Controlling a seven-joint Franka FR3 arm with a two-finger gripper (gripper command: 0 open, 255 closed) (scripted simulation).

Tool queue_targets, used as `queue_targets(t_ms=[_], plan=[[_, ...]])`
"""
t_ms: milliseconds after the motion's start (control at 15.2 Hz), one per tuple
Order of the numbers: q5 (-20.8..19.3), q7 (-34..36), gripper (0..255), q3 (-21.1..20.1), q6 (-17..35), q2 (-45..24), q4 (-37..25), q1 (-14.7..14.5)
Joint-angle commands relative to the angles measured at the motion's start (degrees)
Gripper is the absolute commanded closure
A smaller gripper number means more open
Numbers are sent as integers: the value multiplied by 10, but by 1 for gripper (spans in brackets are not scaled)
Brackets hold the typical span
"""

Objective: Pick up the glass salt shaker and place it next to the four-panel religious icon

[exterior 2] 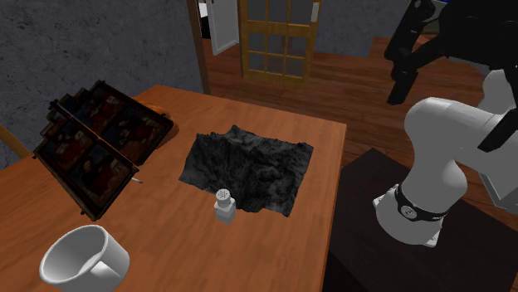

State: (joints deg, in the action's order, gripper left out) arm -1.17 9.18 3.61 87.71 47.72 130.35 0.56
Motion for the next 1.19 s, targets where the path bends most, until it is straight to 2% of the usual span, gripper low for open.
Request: queue_targets(t_ms=[0,594,1122], plan=[[0,0,0,0,0,0,0,0],[-42,-76,0,81,126,-95,44,18],[-54,-146,0,154,236,-225,34,25]])
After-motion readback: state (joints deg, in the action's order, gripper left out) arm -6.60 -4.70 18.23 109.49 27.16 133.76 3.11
